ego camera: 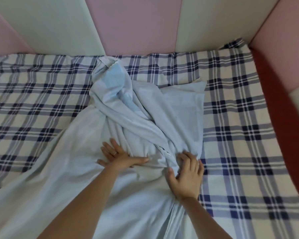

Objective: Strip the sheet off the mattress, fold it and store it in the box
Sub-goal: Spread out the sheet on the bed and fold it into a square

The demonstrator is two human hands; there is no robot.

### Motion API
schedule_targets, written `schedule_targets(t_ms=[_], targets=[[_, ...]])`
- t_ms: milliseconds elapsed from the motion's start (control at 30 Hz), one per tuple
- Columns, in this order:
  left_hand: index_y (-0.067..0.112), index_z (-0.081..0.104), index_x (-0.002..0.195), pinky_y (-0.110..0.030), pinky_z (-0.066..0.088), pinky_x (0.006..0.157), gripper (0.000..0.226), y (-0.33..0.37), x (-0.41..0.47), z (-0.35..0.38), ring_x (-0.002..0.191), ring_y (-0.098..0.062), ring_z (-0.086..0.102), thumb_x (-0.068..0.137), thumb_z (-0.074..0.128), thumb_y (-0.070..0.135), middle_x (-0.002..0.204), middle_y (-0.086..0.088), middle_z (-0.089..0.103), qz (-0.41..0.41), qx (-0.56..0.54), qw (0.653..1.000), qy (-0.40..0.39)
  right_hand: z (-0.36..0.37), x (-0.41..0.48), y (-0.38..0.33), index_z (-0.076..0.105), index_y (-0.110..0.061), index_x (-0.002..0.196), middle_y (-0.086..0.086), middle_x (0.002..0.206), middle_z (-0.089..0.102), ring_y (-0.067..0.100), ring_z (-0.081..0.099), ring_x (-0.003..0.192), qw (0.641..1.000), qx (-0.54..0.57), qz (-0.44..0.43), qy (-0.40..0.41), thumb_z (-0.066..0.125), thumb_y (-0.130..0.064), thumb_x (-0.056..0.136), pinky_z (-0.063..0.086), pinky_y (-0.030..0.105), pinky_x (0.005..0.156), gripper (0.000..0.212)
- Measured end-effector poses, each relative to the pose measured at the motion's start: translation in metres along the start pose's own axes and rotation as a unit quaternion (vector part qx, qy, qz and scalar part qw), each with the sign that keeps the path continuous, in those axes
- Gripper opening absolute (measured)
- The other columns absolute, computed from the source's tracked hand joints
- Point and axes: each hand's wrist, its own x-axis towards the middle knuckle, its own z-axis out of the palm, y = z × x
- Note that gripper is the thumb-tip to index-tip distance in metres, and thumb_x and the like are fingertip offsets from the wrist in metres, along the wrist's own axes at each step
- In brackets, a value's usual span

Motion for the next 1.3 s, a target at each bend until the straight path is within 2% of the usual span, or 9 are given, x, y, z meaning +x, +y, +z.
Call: schedule_targets(t_ms=[167,367,600,800,900,1067,1167,1233,1300], targets=[[0.013,-0.041,0.136,-0.066,-0.013,0.105,0.171,0.0,0.018,0.004,0.134,-0.032,-0.037,0.026,0.069,0.084,0.141,-0.017,-0.046,0.003,0.023,1.0,-0.011,-0.035,0.089,-0.014,0.046,-0.006,0.116,0.005,0.107,0.05,0.012,0.049,0.096,0.914,0.319,0.217,0.125,0.052,-0.031,0.093,0.039,0.028,0.089,0.034],[0.011,-0.044,0.133,-0.066,-0.009,0.107,0.171,0.004,0.017,0.004,0.134,-0.033,-0.037,0.029,0.071,0.083,0.141,-0.018,-0.046,-0.014,0.043,0.999,-0.001,-0.052,0.263,-0.029,0.059,-0.012,0.114,0.008,0.106,0.068,0.021,0.066,0.088,0.814,0.423,0.375,-0.136,0.075,-0.048,0.075,0.055,0.041,0.085,0.055],[0.01,-0.048,0.13,-0.066,-0.01,0.107,0.169,0.006,0.012,0.001,0.133,-0.033,-0.039,0.032,0.07,0.084,0.138,-0.018,-0.05,-0.018,0.041,0.999,-0.024,-0.067,0.226,-0.097,0.064,-0.014,0.102,-0.002,0.1,0.07,0.008,0.065,0.091,0.753,0.168,0.146,-0.619,0.055,-0.018,0.094,0.054,0.02,0.079,0.012],[0.011,-0.049,0.126,-0.067,-0.011,0.104,0.148,0.003,0.025,0.008,0.134,-0.035,-0.036,0.056,0.059,0.083,0.137,-0.018,-0.05,-0.008,0.008,1.0,-0.003,-0.105,0.313,-0.1,0.056,-0.008,0.086,0.003,0.077,0.056,0.012,0.054,0.069,0.916,0.351,0.183,-0.072,0.045,-0.011,0.099,0.047,0.023,0.065,0.017],[0.014,-0.02,0.147,-0.069,0.003,0.107,0.075,0.0,0.025,0.029,0.144,-0.035,-0.013,0.089,0.01,0.051,0.154,-0.019,-0.02,0.009,0.018,0.988,0.153,-0.086,0.322,-0.07,0.049,0.0,0.126,0.017,0.118,0.058,0.028,0.057,0.105,0.925,0.317,0.196,-0.076,0.044,-0.006,0.098,0.047,0.035,0.092,0.029],[0.018,-0.021,0.147,-0.061,-0.006,0.11,0.069,-0.001,0.04,0.026,0.143,-0.03,-0.02,0.097,0.025,0.033,0.154,-0.012,-0.026,-0.016,0.005,0.993,0.12,-0.034,0.262,0.007,0.044,-0.009,0.135,0.014,0.14,0.045,0.034,0.047,0.125,0.933,0.129,0.336,0.021,0.058,-0.022,0.08,0.039,0.044,0.104,0.058],[0.015,-0.023,0.146,-0.063,-0.004,0.109,0.072,0.002,0.034,0.038,0.144,-0.031,-0.017,0.092,0.018,0.038,0.154,-0.014,-0.025,-0.01,0.006,0.987,0.159,-0.021,0.216,-0.013,0.037,-0.009,0.139,0.016,0.149,0.029,0.033,0.03,0.137,0.981,-0.078,0.126,0.127,0.052,-0.013,0.081,0.017,0.048,0.114,0.06],[0.016,-0.022,0.147,-0.062,-0.006,0.109,0.074,-0.001,0.038,0.035,0.143,-0.031,-0.019,0.095,0.025,0.038,0.154,-0.012,-0.026,-0.019,0.014,0.989,0.144,-0.017,0.186,-0.05,0.036,-0.014,0.141,0.01,0.147,0.034,0.029,0.028,0.138,0.992,-0.044,-0.113,-0.038,0.046,-0.028,0.081,0.014,0.055,0.115,0.062],[0.018,-0.02,0.147,-0.061,-0.009,0.11,0.074,-0.001,0.043,0.022,0.142,-0.031,-0.021,0.097,0.031,0.035,0.154,-0.011,-0.027,-0.023,-0.001,0.993,0.114,-0.014,0.152,-0.079,0.039,-0.025,0.14,0.001,0.141,0.045,0.022,0.035,0.135,0.904,-0.059,-0.324,-0.273,0.035,-0.048,0.088,0.016,0.057,0.113,0.057]])
